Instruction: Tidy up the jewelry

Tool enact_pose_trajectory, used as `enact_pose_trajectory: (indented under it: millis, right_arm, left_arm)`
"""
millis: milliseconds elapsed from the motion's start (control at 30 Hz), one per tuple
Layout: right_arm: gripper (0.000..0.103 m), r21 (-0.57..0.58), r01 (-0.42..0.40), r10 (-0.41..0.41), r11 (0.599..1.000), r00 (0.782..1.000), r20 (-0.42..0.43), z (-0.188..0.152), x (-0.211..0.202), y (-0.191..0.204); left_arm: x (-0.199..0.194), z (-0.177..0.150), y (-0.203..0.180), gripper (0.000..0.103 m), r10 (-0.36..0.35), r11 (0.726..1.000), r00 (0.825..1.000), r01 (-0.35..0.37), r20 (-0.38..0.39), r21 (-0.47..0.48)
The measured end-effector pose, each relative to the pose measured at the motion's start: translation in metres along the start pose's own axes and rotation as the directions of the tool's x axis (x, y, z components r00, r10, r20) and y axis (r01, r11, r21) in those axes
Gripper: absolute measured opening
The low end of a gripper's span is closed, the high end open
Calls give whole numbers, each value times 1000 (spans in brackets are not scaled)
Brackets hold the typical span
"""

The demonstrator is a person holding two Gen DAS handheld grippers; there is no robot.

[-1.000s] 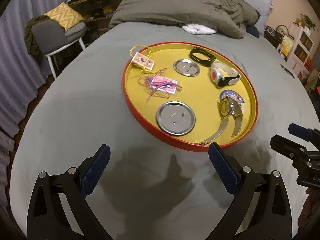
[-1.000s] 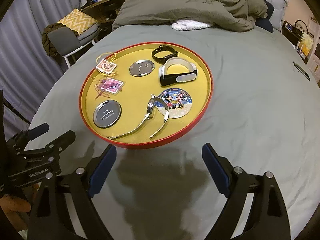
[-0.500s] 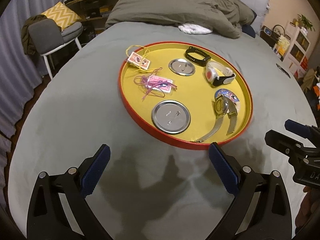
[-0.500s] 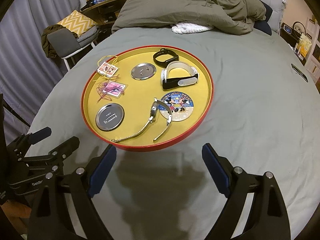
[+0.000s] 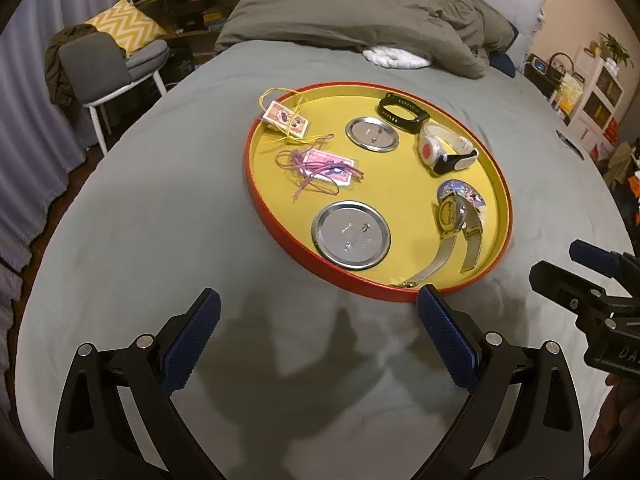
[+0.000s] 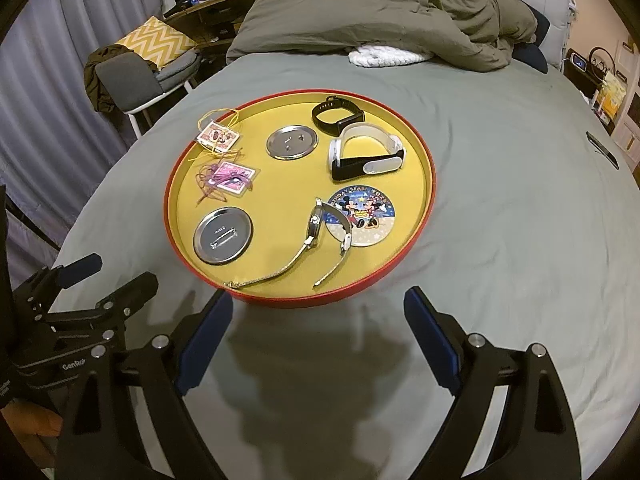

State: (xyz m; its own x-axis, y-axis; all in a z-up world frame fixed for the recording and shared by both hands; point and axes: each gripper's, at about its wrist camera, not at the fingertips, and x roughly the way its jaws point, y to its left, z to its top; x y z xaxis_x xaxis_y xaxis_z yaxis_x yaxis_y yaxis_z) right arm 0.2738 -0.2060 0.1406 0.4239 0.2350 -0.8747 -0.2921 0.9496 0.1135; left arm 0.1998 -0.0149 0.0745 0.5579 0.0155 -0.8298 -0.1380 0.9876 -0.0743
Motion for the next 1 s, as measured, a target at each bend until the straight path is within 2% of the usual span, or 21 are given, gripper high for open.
enact_pose_trajectory:
  millis: [1000]
  right_arm:
    - [83,-8,2,-2,1000,1000,0,2,-2,-1]
  left_arm:
    - [2,1,-1,96,0,1000,1000,0,-3,3]
